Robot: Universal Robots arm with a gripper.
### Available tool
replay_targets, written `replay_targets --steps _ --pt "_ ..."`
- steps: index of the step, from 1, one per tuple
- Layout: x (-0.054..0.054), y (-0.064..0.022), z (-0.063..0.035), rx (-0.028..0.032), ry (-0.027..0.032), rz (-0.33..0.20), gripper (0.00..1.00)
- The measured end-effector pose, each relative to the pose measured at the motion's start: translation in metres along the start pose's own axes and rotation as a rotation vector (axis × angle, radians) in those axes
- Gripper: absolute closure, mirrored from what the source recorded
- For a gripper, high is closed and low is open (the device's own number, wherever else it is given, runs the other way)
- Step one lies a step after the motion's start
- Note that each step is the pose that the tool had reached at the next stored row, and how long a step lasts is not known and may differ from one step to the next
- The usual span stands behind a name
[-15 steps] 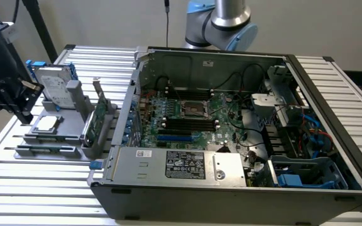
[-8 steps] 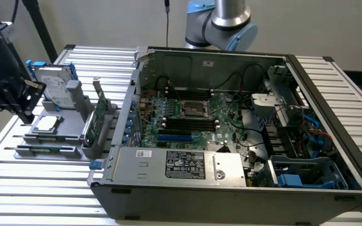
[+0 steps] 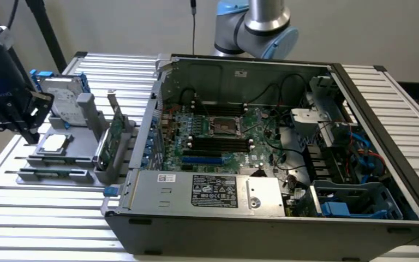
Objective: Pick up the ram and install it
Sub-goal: 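Pick up the ram and move it above insertion slot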
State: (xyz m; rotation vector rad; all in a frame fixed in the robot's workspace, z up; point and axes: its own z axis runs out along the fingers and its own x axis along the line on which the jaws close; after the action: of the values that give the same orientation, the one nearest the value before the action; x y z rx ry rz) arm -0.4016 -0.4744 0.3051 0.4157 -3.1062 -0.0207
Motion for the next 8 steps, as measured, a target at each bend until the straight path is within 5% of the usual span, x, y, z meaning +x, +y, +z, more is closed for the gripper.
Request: replay_targets --steps 8 --pt "0.0 0.0 0.0019 0.0009 0.0021 -0.146 0.89"
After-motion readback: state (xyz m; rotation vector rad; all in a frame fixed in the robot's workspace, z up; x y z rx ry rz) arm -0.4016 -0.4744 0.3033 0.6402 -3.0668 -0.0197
